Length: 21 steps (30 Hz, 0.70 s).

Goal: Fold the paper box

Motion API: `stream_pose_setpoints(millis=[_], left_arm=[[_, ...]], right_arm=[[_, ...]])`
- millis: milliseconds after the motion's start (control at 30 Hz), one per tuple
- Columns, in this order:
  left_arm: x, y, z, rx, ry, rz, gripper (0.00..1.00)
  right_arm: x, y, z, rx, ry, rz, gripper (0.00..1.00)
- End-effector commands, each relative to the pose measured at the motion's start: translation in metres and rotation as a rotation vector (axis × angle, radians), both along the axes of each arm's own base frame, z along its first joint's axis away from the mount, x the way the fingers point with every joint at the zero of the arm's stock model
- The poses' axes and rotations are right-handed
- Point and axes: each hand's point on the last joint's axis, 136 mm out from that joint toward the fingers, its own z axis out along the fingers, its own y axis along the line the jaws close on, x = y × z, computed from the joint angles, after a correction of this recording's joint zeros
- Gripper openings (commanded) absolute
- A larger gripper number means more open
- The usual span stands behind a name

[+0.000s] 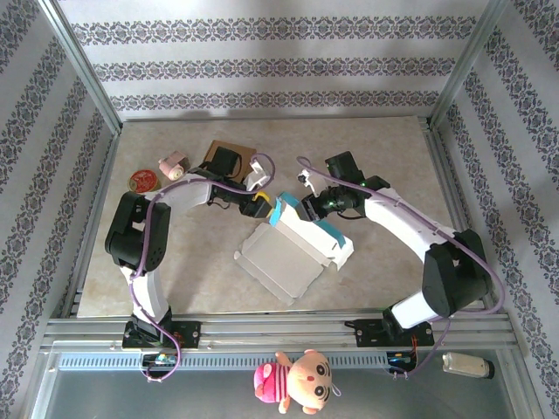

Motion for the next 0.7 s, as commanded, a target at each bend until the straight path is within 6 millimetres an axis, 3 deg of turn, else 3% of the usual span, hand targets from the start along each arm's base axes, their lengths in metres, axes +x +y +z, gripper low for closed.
stream_pose_setpoints(millis=[0, 467, 667], left_arm=[[-0.017, -0.011, -0.007, -0.022, 0.015, -0.073, 0.55], [-0.023, -0.027, -0.019, -0.033, -0.045, -0.021, 0.57], [-0.017, -0.030, -0.029, -0.018, -0.104, 0.069, 0.46]], right_arm=[[-0.005, 0.003, 0.011, -0.016, -0.081, 0.050, 0.31], [-0.014, 0.004, 0.005, -0.051, -0.104, 0.084, 0.31], [-0.015, 0.004, 0.004, -0.053, -0.097, 0.085, 0.31]])
